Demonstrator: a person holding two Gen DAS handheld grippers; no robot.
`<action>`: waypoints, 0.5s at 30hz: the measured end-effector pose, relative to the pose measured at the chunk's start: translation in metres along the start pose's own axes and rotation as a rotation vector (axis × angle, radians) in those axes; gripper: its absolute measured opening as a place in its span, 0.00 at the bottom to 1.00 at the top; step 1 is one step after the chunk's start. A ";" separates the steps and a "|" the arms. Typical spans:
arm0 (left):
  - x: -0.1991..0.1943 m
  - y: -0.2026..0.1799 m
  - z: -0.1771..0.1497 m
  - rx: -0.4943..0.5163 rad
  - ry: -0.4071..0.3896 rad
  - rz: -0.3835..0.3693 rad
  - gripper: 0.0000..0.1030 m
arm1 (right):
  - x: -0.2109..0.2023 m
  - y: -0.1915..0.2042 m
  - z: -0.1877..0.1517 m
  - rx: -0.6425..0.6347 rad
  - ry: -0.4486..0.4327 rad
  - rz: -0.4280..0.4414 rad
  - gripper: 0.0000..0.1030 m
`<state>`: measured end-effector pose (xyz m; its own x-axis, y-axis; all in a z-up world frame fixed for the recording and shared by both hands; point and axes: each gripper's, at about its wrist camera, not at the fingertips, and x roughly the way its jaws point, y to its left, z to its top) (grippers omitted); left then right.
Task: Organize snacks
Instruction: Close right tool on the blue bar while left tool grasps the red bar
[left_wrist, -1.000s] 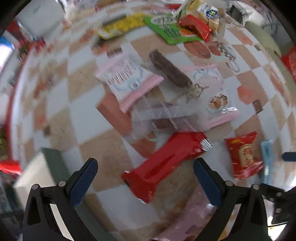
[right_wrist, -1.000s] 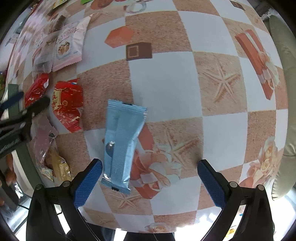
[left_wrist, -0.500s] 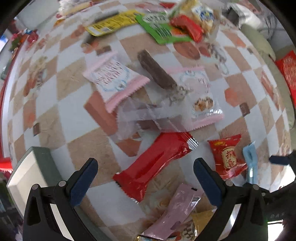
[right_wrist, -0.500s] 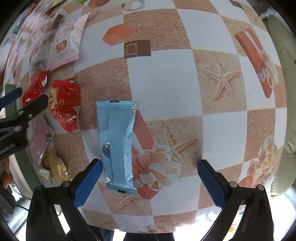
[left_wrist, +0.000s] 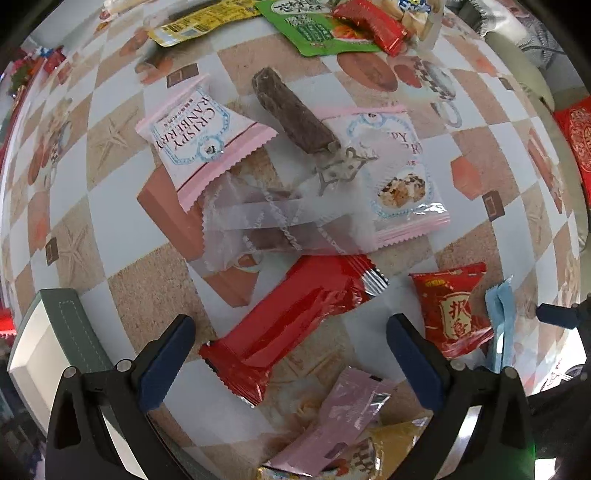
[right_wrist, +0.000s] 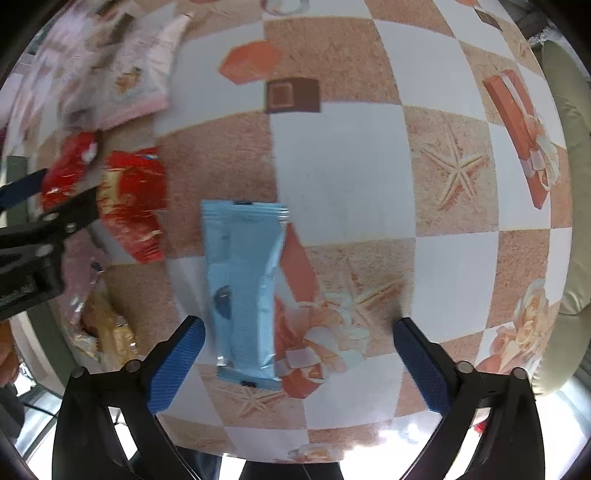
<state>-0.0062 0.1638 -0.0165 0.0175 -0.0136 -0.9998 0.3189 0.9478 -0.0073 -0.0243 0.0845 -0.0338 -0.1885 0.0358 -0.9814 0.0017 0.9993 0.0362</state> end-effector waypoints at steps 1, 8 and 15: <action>0.001 -0.005 0.007 0.007 -0.006 -0.003 0.93 | -0.001 0.000 -0.003 -0.016 -0.010 -0.012 0.85; -0.014 -0.013 0.006 0.009 -0.035 -0.026 0.38 | -0.008 -0.024 -0.021 -0.044 -0.061 0.050 0.24; -0.031 0.006 -0.011 -0.061 -0.071 -0.071 0.37 | -0.015 -0.070 -0.041 0.028 -0.080 0.197 0.24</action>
<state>-0.0152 0.1736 0.0146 0.0647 -0.1020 -0.9927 0.2631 0.9613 -0.0816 -0.0622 0.0135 -0.0143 -0.1035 0.2292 -0.9679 0.0585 0.9728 0.2241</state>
